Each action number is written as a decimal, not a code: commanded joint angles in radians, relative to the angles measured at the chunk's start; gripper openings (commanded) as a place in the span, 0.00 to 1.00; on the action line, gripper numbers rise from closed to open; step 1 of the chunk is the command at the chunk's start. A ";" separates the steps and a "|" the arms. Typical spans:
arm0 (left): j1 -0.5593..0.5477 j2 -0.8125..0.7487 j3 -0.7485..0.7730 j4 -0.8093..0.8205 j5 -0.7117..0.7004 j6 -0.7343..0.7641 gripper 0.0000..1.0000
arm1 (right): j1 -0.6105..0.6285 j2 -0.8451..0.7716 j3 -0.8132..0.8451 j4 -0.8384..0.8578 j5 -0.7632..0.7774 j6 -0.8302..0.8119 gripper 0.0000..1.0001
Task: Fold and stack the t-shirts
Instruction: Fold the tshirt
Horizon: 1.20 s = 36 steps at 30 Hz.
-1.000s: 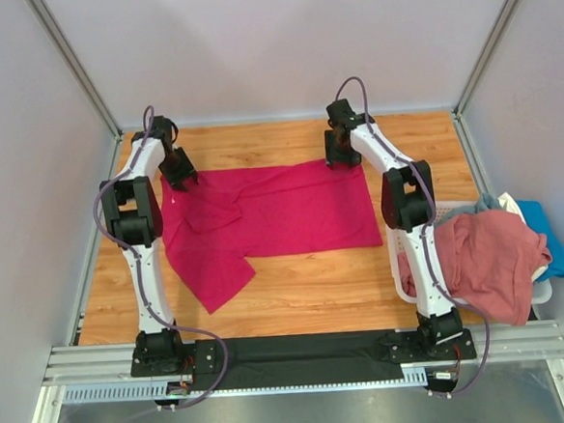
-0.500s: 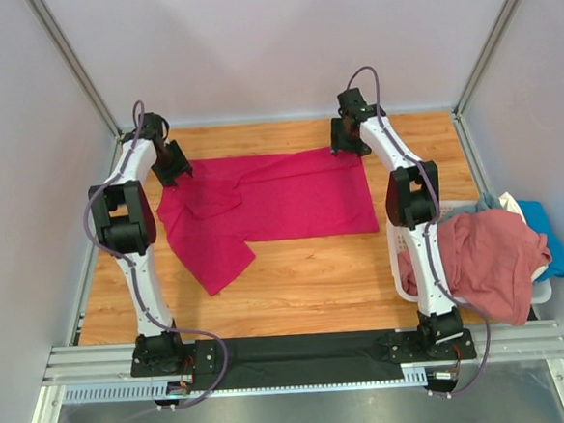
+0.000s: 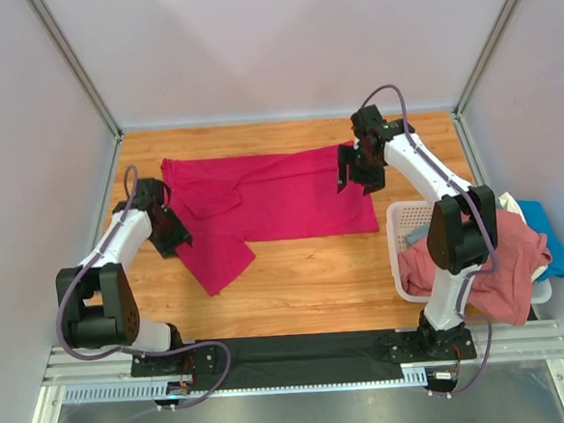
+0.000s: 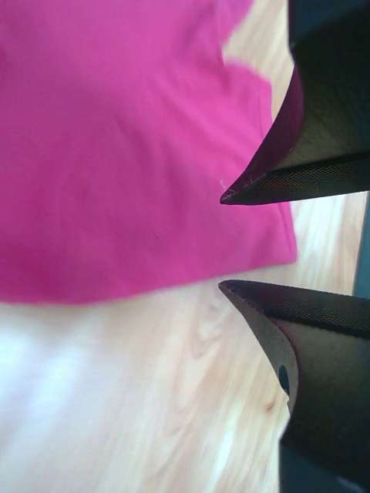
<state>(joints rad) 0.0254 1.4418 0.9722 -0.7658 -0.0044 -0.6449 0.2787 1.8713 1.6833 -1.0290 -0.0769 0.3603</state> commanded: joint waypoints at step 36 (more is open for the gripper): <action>-0.032 0.086 -0.159 0.117 -0.057 -0.147 0.43 | -0.050 -0.116 -0.203 0.043 -0.047 0.029 0.72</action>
<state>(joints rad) -0.0120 1.5066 0.8093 -0.6796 -0.0570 -0.8082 0.2325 1.7496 1.4471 -1.0225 -0.1322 0.3630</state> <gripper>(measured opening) 0.451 0.714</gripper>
